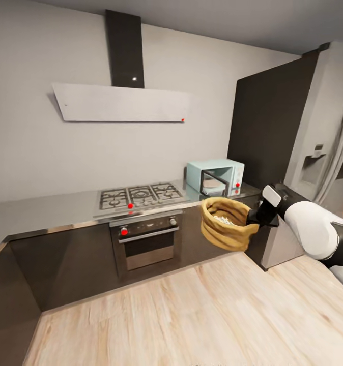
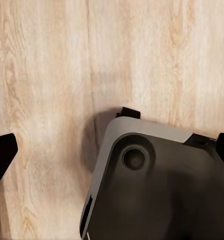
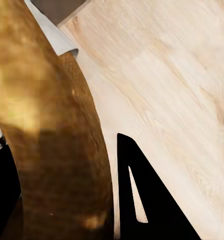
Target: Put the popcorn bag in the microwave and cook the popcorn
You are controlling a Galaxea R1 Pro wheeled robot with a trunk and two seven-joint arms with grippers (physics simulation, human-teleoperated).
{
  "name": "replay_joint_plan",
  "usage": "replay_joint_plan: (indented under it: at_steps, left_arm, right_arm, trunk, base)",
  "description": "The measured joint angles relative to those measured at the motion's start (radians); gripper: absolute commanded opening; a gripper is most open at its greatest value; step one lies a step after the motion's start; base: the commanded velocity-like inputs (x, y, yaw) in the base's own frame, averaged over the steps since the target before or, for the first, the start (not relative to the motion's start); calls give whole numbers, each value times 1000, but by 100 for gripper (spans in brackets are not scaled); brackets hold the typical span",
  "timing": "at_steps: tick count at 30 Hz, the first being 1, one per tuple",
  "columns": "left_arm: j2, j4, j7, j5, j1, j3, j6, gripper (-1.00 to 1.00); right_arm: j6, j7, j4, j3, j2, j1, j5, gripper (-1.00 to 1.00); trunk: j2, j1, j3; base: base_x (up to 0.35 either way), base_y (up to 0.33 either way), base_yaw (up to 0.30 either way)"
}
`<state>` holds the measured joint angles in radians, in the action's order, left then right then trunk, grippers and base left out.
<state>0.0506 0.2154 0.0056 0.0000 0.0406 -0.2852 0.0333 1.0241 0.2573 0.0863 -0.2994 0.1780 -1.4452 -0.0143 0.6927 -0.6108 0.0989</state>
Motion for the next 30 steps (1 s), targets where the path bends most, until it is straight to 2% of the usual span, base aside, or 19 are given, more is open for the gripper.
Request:
replay_joint_plan:
  at_steps: [17,22,30]
  left_arm:
    - [0,0,1,0,0,0,2,100]
    - [0,0,1,0,0,0,2,100]
    - [1,0,1,0,0,0,1,100]
  right_arm:
    - [0,0,0,0,0,0,0,-100]
    - [0,0,-1,0,0,0,0,-100]
    - [0,-1,-6,0,0,1,0,-100]
  trunk:
    - [0,0,0]
    - [0,0,1]
    - [0,1,2]
  base:
    - [37,-302,-298]
    - [221,-250,-261]
    - [336,-9,-14]
